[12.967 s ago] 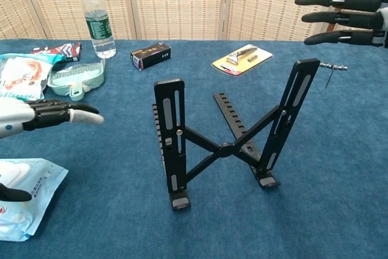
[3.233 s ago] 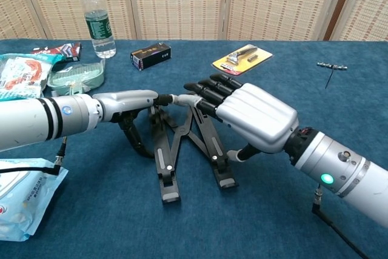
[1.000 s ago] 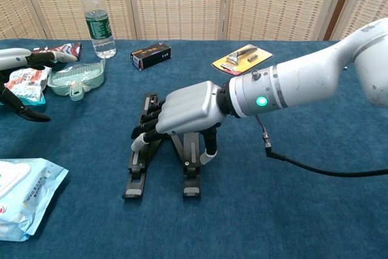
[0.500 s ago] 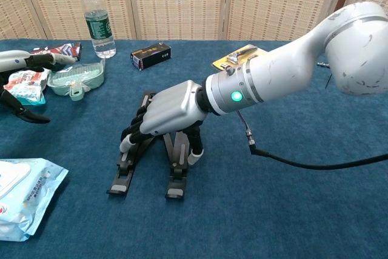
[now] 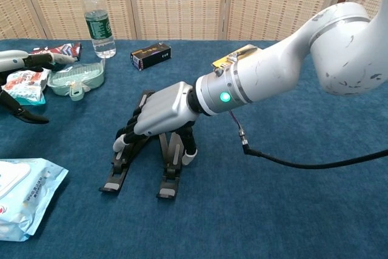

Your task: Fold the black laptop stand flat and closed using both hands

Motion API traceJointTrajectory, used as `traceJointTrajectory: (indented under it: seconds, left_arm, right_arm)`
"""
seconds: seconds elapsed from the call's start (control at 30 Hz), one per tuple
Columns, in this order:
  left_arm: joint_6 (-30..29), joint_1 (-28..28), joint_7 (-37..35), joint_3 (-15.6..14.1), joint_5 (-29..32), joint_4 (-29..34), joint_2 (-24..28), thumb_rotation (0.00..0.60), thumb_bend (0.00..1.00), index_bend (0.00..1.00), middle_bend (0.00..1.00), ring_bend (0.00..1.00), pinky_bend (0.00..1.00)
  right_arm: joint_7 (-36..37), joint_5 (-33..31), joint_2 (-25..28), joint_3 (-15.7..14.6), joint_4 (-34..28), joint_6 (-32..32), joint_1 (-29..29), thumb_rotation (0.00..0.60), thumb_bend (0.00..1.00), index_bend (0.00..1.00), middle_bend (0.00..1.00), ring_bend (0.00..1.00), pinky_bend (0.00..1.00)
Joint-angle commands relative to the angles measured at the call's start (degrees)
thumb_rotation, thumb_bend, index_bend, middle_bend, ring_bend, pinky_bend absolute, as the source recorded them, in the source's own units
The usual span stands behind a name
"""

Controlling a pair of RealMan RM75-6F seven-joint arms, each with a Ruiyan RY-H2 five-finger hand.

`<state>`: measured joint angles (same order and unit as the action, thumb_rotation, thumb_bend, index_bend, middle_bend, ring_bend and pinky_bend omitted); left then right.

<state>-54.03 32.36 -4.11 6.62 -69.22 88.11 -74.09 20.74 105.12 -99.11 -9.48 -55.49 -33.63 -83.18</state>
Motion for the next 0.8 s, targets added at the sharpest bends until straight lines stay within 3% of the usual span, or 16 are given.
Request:
traceJointTrajectory:
  seconds: [0.03, 0.3, 0.8]
  left_arm:
    - [-0.07, -0.04, 0.01, 0.03, -0.07, -0.04, -0.03, 0.600, 0.13, 0.00, 0.00, 0.00, 0.00]
    - [-0.12, -0.03, 0.00, 0.12, -0.52, 0.04, -0.21, 0.600, 0.13, 0.00, 0.00, 0.00, 0.00]
    - [-0.28, -0.26, -0.10, 0.00, -1.12, 0.16, -0.28, 0.600, 0.13, 0.00, 0.00, 0.00, 0.00]
  right_arm:
    - [0.24, -0.13, -0.31, -0.12, 0.45, -0.35, -0.09, 0.600, 0.11, 0.00, 0.00, 0.00, 0.00]
    - [1.04, -0.56, -1.05, -0.28, 2.20, -1.53, -0.10, 0.600, 0.12, 0.00, 0.01, 0.00, 0.00]
    - [2.74, -0.01, -3.42, -1.14, 5.95, -4.58, 0.27, 0.600, 0.16, 0.00, 0.31, 0.00, 0.00]
